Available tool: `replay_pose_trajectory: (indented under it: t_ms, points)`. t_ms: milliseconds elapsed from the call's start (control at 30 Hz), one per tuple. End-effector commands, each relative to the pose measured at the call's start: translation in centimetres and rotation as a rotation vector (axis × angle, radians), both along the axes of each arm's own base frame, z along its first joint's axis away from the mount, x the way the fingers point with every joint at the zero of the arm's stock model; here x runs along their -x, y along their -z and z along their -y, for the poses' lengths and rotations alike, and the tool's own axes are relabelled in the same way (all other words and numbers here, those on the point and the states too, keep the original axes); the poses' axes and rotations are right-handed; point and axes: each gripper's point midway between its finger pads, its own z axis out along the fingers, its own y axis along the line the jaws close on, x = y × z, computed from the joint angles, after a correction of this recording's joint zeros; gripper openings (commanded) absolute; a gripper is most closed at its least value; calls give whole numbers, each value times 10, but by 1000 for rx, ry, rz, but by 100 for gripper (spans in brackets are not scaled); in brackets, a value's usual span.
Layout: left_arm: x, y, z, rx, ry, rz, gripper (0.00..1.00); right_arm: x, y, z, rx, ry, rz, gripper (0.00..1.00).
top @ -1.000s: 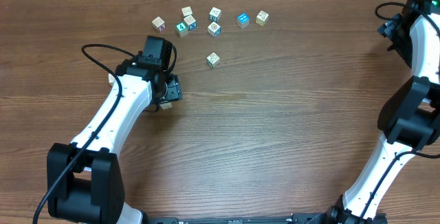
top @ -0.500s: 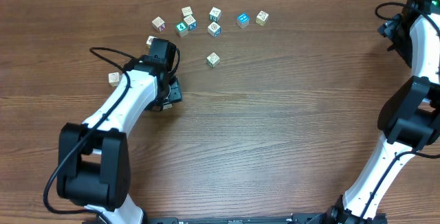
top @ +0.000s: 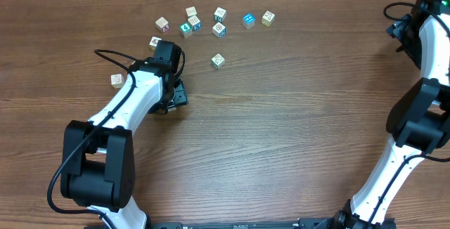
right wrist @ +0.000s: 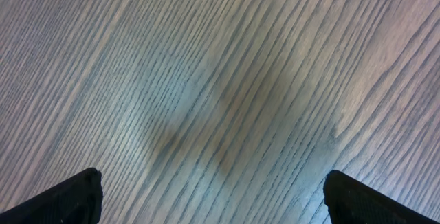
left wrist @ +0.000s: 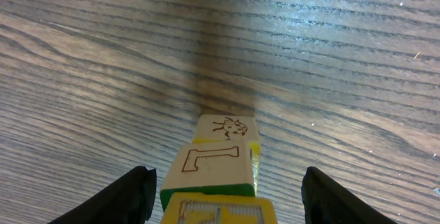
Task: Form a tower
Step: 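Settle the G block on the stack and open the left gripper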
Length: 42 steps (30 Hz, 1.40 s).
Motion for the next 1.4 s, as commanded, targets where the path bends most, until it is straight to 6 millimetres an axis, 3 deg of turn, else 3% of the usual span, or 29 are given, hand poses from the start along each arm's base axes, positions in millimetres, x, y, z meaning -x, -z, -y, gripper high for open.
replay_pose_trajectory:
  t_ms: [0,667,833,967,1067,1367]
  points:
    - [-4,3,2,10,2,2,64,-2,-2,3,17,3,5,100]
    - [0,22,1,-5,54,-29,59,-2,-2,3,17,3,5,100]
    - [0,22,1,-10,86,-32,47,-2,-2,3,17,3,5,100]
    - [0,22,1,-18,130,-37,29,-2,-2,3,17,3,5,100]
    - [0,22,1,-20,135,-39,20,-2,-2,3,16,3,5,100]
    - [0,22,1,-19,135,-39,25,-2,-2,3,17,3,5,100]
